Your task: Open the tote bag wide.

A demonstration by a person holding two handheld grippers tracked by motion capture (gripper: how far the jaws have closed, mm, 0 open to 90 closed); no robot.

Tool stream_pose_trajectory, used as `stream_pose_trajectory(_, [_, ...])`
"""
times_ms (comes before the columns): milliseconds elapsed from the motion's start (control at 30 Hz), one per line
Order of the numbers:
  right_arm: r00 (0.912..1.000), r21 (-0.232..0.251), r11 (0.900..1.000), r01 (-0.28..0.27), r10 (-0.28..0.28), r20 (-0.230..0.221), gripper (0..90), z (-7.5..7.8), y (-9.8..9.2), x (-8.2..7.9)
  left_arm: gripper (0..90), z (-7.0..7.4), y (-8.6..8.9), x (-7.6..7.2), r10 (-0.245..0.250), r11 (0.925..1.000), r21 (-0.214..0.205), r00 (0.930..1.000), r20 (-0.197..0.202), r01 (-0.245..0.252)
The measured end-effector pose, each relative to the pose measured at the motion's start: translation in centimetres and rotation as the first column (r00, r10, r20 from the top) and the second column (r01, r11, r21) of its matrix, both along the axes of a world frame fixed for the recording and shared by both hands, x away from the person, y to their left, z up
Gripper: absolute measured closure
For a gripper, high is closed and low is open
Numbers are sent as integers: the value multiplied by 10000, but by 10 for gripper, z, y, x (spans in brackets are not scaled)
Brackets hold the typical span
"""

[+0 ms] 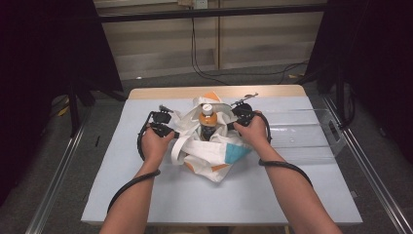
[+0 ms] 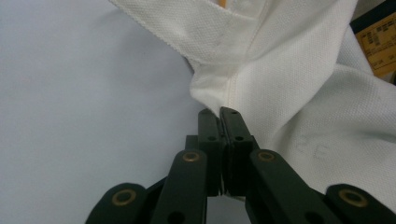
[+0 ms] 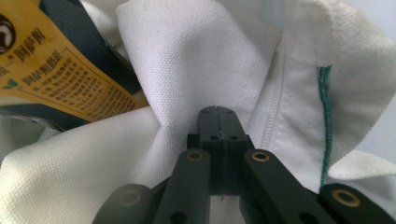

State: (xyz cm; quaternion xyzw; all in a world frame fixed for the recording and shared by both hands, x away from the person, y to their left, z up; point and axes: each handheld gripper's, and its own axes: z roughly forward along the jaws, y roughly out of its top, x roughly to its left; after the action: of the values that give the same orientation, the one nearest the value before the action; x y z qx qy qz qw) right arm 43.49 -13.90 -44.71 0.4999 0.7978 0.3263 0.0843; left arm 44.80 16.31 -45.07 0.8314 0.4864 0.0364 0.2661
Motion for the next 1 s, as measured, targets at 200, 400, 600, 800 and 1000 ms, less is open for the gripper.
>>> stream_pose_trajectory(200, [10000,63,10000,26,-26,50,900,-2,-1,-1,882,-5,0,-1,49,9999,97,9998,-167,-48])
stream_pose_trajectory(400, [10000,186,9998,40,-40,14,900,-3,-2,-2,882,-6,-2,-2,-60,9995,305,9997,-230,67])
stream_pose_trajectory(600, [9998,38,10000,34,-35,188,900,0,-2,-3,873,0,2,-6,-19,10000,59,10000,-32,19])
stream_pose_trajectory(800, [9994,228,9996,143,-150,306,900,7,-4,-4,794,16,9,-9,189,9988,-465,9990,397,-170])
stream_pose_trajectory(1000, [9982,340,9992,222,-241,557,895,14,-5,-6,729,36,9,-13,153,9981,-616,9965,819,-102])
